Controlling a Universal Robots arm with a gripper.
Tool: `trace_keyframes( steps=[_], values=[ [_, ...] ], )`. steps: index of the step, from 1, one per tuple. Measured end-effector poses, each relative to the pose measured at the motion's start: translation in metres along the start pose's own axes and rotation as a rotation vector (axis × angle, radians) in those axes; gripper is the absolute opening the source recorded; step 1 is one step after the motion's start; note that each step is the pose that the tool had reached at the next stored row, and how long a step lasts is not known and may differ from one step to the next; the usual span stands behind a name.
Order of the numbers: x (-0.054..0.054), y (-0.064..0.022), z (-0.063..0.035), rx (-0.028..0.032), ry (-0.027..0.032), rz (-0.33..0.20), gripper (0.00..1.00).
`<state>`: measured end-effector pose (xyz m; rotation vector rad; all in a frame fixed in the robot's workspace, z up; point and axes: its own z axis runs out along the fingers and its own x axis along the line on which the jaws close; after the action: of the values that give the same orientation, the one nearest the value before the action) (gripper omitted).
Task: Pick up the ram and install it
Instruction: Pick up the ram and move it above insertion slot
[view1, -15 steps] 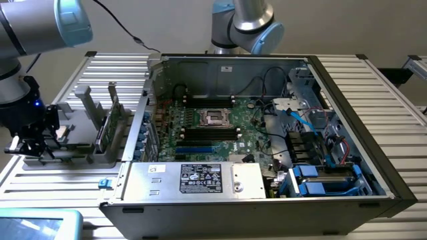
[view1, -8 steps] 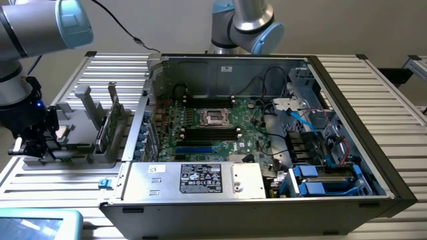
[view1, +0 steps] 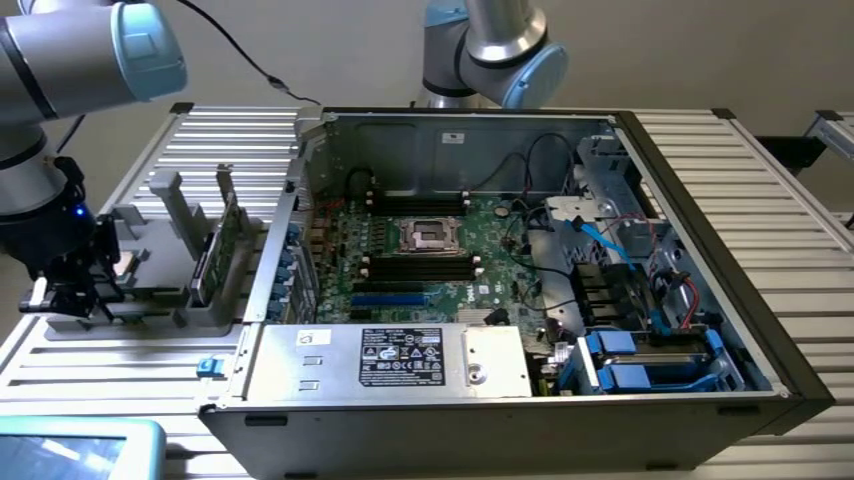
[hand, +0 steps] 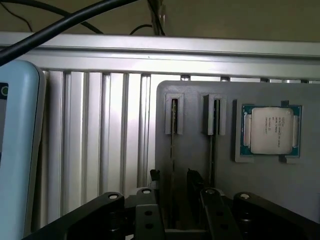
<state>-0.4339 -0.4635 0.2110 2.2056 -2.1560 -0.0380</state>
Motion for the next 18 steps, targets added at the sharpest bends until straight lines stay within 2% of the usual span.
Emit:
trace_keyframes(
  steps=[3, 5, 6, 14, 16, 17, 18],
  values=[
    [0.0000, 0.0000, 0.0003, 0.0005, 0.0000, 0.000, 0.35],
    [0.0000, -0.0001, 0.0017, 0.0056, 0.0000, -0.003, 0.35],
    [0.0000, -0.0001, 0.0020, 0.0063, 0.0002, -0.004, 0.35],
    [0.0000, -0.0001, 0.0027, 0.0075, 0.0007, -0.010, 0.35],
    [-0.0001, -0.0001, 0.0028, 0.0086, 0.0006, -0.010, 0.33],
    [-0.0001, -0.0001, 0.0030, 0.0099, 0.0006, -0.010, 0.26],
    [0.0000, 0.0000, 0.0033, 0.0107, 0.0006, -0.010, 0.26]
  ],
)
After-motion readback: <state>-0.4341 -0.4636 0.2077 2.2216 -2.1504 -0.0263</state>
